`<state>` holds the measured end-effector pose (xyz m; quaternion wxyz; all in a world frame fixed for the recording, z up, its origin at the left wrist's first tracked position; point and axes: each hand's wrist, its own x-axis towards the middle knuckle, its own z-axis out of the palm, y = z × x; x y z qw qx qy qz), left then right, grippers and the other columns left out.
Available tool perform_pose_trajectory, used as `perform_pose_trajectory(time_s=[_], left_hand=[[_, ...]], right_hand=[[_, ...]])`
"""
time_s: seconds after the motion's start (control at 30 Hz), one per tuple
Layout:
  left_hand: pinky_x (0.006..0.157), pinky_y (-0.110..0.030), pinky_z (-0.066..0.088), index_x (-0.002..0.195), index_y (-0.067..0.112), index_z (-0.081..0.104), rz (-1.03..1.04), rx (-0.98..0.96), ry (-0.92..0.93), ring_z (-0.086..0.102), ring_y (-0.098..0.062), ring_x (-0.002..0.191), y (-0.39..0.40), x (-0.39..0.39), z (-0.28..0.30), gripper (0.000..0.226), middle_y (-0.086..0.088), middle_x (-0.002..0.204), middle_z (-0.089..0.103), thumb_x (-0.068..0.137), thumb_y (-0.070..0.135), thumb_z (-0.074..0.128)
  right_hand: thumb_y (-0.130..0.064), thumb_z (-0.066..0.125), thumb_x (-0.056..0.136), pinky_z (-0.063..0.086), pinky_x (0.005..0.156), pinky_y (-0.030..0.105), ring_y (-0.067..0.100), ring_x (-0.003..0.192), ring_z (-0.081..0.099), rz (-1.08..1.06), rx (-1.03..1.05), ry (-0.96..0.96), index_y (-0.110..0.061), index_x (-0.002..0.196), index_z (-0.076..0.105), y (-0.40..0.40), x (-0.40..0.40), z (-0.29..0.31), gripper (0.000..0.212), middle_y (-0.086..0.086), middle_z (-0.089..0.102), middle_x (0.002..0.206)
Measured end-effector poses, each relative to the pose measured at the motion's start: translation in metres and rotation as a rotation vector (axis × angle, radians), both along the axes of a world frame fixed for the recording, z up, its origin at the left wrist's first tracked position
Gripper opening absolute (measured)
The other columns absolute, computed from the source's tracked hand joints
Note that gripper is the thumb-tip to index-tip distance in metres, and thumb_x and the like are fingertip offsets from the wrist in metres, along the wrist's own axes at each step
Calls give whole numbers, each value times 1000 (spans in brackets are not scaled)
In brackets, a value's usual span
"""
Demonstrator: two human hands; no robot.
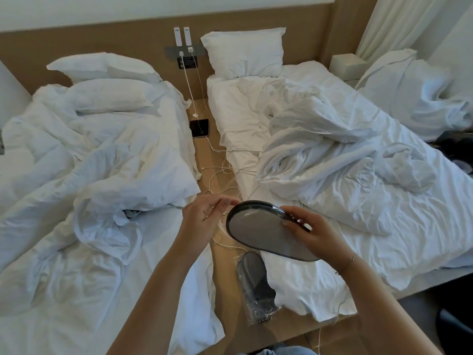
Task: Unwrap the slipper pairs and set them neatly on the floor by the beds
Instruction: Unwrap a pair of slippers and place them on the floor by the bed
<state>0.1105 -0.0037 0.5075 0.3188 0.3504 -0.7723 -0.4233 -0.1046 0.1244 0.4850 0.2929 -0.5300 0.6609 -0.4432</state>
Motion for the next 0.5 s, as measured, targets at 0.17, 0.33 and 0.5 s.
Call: perform_pose_trajectory(time_s=[0.17, 0.33, 0.5], left_hand=[[91, -24, 41, 105, 50, 62, -50, 0, -144, 55, -8, 107, 2, -4, -11, 32, 14, 107, 65, 75, 60, 56], [84, -18, 44, 102, 48, 57, -8, 115, -161, 56, -6, 102, 6, -8, -18, 16, 18, 102, 63, 86, 47, 56], [68, -11, 39, 112, 25, 51, 170, 362, -72, 52, -6, 91, 1, -12, -22, 17, 7, 105, 56, 100, 33, 41]], right_hand=[[-14, 61, 92, 41, 81, 6, -7, 94, 60, 17, 19, 47, -36, 106, 65, 1, -1, 1, 27, -24, 70, 97], [-24, 61, 92, 40, 72, 6, -8, 81, 57, 75, 61, 104, -37, 108, 61, -2, 2, 4, 21, -19, 66, 93], [-37, 64, 88, 45, 73, 12, -4, 84, 61, 95, 186, 226, -46, 112, 53, -2, -4, -3, 28, -22, 64, 91]])
